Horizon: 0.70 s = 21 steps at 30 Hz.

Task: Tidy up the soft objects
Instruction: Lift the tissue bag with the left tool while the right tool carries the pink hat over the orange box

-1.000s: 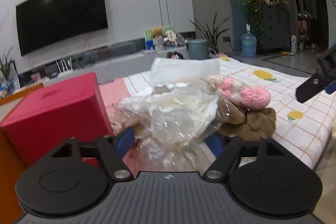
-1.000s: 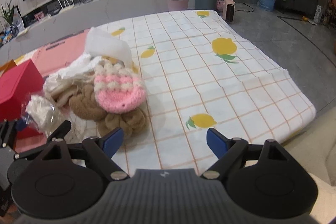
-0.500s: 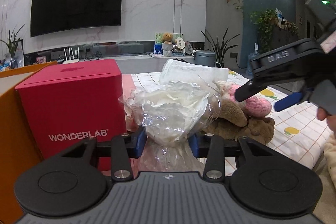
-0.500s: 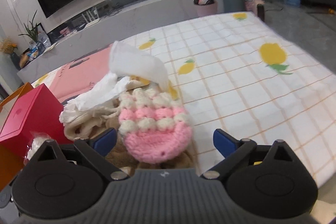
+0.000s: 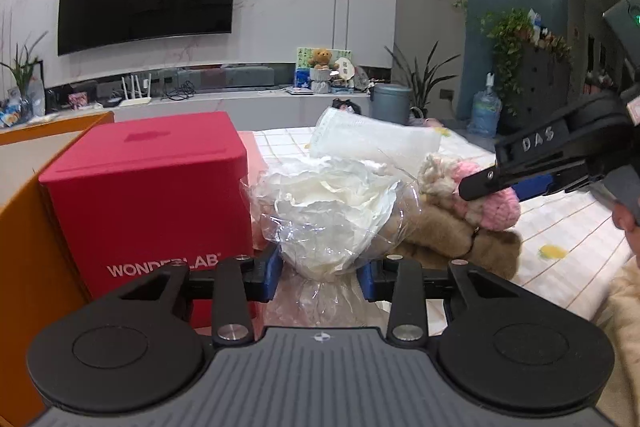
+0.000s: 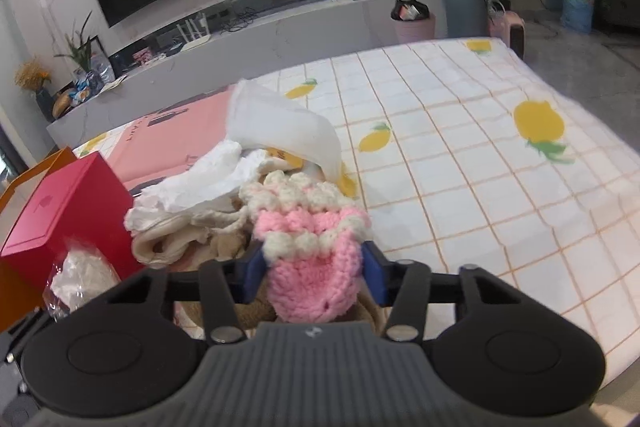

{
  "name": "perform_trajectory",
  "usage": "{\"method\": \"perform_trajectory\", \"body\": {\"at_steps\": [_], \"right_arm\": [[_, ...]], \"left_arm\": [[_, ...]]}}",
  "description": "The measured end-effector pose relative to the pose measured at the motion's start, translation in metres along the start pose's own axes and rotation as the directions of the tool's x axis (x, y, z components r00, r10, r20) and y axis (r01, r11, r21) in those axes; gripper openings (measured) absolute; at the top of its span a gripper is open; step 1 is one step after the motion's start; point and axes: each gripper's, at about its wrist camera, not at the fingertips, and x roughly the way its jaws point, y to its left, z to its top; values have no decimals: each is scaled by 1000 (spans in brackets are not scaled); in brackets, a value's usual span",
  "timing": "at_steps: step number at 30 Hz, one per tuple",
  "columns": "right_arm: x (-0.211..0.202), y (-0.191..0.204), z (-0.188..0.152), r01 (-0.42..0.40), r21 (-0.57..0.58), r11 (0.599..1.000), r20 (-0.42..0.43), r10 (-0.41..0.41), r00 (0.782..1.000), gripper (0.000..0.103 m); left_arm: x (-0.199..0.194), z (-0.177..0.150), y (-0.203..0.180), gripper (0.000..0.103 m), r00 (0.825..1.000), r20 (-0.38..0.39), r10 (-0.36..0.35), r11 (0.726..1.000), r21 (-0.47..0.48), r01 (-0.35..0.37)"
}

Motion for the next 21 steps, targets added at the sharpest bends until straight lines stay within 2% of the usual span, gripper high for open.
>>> {"method": "perform_trajectory", "body": {"at_steps": [8,12,16,21], "right_arm": [[-29,11,6,13,-37,999,39,-12,999,43],[-43,10,3,28,-2,1000,62,-27,998,43],[-55,11,-1,14,30,999,71,-17,997,43],[-73,20,-3,8,39,999,108,-12,994,43]], "left_arm": [[-25,24,7,43,999,26,-39,997,-65,40],[-28,37,16,43,995,10,-97,986,-138,98],[-37,55,24,43,987,37,-156,968,-192,160],[-50,83,36,43,985,70,-158,965,-203,169]]}}
